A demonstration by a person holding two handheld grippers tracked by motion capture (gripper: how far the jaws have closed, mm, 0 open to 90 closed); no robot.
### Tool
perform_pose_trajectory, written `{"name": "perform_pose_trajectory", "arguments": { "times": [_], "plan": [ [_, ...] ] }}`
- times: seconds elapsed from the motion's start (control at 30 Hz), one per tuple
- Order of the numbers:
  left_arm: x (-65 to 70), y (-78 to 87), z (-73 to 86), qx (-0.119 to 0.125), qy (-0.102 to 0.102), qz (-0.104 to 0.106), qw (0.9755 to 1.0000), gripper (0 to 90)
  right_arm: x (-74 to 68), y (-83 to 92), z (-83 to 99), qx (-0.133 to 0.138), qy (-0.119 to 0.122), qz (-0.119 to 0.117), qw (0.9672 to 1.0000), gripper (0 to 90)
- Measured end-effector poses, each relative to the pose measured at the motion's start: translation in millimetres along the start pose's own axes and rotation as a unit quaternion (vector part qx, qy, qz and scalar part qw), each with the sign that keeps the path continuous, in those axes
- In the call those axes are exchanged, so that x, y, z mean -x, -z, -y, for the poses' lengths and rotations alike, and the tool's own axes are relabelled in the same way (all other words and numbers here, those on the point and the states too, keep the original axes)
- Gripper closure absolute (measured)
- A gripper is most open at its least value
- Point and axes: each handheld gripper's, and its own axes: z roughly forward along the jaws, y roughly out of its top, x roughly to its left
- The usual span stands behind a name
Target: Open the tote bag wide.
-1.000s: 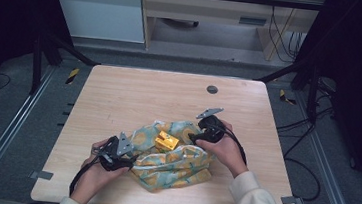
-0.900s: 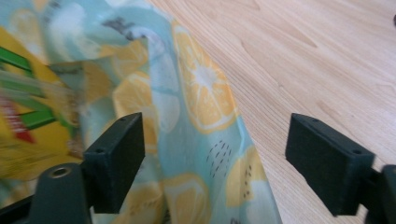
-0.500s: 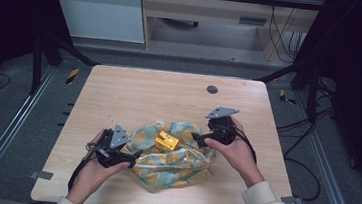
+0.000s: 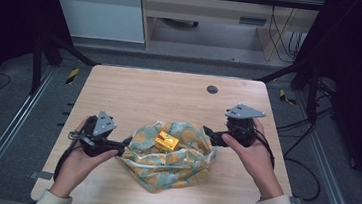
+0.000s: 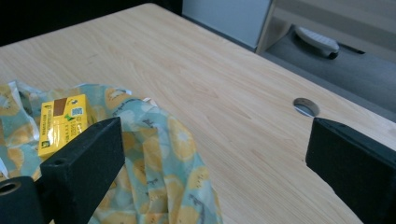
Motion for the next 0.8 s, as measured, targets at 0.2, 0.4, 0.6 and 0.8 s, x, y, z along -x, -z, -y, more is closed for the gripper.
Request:
{"name": "perform_pose_trajectory", "arguments": {
  "times": [0.2, 0.4, 0.6, 0.8],
  "plan": [
    [-29.3, 16.5, 10.6, -0.005, 0.018, -0.027, 0.9995, 7.0, 16.9, 29.7, 22.4, 0.016, -0.029, 0.041, 0.9986, 4.8],
    [-51.8, 24.8, 24.5, -0.007, 0.044, -0.037, 0.9983, 5.7, 35.8, 47.5, 43.4, 0.02, -0.057, 0.073, 0.9955, 5.1],
    [-66.1, 24.3, 33.9, -0.012, 0.059, -0.039, 0.9974, 4.5, 56.8, 63.1, 70.1, 0.02, -0.092, 0.104, 0.9901, 5.6],
    [-75.8, 21.6, 42.3, -0.019, 0.074, -0.043, 0.9961, 4.4, 71.4, 70.4, 98.0, 0.011, -0.12, 0.13, 0.9841, 6.2]
  ]
}}
